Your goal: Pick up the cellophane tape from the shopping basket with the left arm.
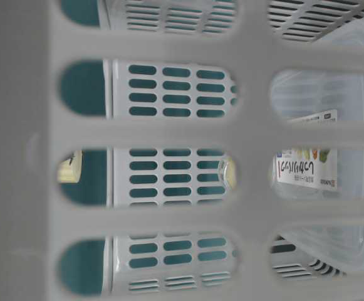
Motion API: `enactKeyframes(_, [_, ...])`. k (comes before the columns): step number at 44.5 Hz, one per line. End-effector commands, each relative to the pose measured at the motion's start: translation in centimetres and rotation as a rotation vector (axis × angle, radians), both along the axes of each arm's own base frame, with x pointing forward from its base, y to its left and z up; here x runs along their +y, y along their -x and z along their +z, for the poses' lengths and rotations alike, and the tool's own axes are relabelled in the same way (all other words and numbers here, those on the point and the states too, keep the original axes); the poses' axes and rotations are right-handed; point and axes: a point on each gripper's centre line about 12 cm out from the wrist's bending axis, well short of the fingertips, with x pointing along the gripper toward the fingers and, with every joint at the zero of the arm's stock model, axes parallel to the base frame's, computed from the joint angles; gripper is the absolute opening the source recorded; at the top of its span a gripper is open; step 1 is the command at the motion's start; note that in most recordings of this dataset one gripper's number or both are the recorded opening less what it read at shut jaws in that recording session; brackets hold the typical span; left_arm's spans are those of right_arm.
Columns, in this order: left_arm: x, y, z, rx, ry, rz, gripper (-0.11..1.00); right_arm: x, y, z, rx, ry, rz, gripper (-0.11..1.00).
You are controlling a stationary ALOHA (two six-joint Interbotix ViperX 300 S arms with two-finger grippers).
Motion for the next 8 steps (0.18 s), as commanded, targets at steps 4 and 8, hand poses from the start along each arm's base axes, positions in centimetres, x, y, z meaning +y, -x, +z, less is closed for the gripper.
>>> enactKeyframes(4, [-0.02,0.22,1.1,-0.032,-0.002,-0.003,0.5,-0.01,-0.14,0.6,-0.015,-0.003,-0.001,0.75])
enactKeyframes(8, [0.0,0.22,1.1,-0.032,-0.003,-0.002,0.5,0.02,-0.15,0.66,-0.017,-0.003,0.001,0.75])
